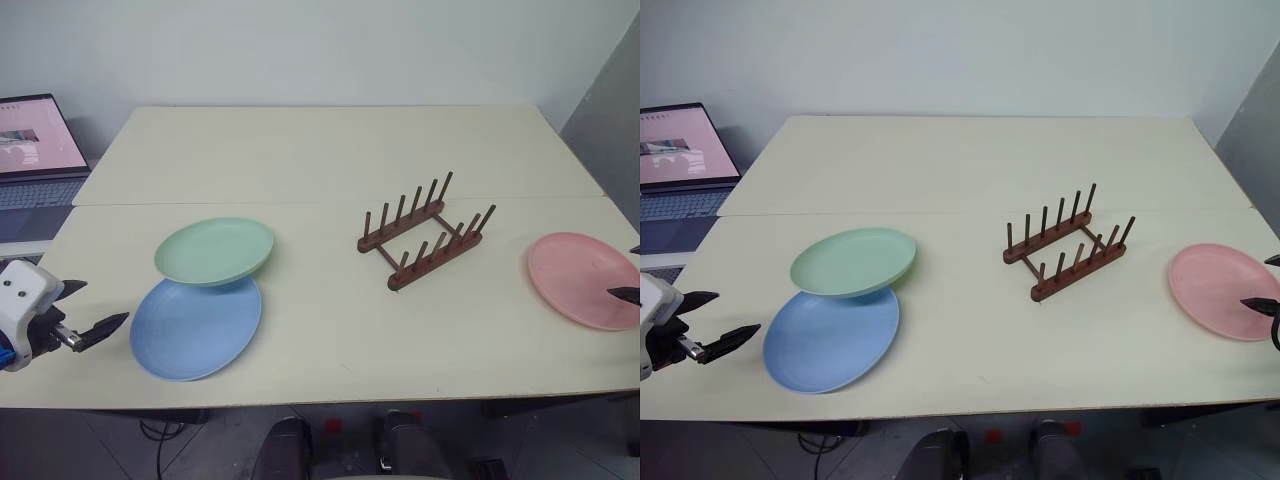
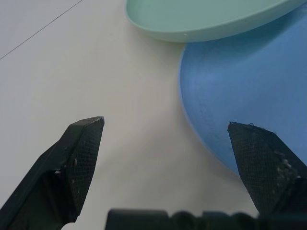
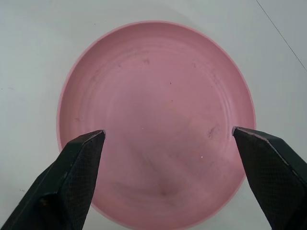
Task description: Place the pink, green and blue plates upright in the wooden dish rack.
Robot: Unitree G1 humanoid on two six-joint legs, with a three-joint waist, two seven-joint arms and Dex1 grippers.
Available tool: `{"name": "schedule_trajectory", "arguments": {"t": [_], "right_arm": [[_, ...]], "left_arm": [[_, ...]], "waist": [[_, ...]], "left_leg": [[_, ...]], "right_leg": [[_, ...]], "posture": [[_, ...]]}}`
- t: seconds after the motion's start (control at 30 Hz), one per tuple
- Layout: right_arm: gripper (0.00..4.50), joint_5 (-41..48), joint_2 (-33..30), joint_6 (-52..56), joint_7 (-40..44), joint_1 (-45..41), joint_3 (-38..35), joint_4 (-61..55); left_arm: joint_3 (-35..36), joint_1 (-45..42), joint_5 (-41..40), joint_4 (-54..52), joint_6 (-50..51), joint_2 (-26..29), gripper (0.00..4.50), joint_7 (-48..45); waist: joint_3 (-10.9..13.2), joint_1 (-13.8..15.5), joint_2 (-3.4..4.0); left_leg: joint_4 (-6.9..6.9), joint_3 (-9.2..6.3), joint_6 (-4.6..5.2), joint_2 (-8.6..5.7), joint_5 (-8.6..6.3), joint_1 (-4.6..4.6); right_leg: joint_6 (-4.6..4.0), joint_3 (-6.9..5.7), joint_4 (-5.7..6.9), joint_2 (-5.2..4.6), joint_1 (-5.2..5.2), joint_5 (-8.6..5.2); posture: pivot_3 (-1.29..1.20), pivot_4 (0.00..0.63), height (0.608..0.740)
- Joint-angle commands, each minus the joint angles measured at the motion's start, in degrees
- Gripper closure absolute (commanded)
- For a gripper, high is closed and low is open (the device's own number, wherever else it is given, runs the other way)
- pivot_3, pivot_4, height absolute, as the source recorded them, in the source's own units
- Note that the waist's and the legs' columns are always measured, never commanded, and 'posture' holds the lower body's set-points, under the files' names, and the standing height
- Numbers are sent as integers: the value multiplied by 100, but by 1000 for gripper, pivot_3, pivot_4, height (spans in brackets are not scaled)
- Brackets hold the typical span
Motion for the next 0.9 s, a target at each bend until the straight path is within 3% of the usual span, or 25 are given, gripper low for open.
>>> {"name": "schedule_trajectory", "arguments": {"t": [0.03,0.53,0.8,0.9], "right_arm": [[57,96,-47,-31,-12,-121,-126,-40],[57,86,5,36,10,-212,-73,-129],[57,92,21,47,-39,-219,-98,-198],[57,210,54,160,-36,-144,-194,-457]], "left_arm": [[176,-39,-56,-60,-8,147,0,-4],[299,-89,-117,-49,-92,135,0,-48],[395,-240,-631,-268,352,61,0,-88],[148,-411,-895,-838,574,-1,0,-63]], "waist": [[0,0,0],[0,-1,0],[0,0,0],[0,0,-1]], "left_leg": [[0,0,0,0,0,0],[0,1,0,0,0,0],[0,0,0,0,0,0],[1,1,0,-1,0,-1]], "right_leg": [[0,0,0,0,0,0],[1,1,1,0,-1,1],[1,1,2,0,-1,1],[3,2,2,1,-1,2]], "posture": [[0,150,733],[0,150,733],[0,150,733],[0,150,733]]}}
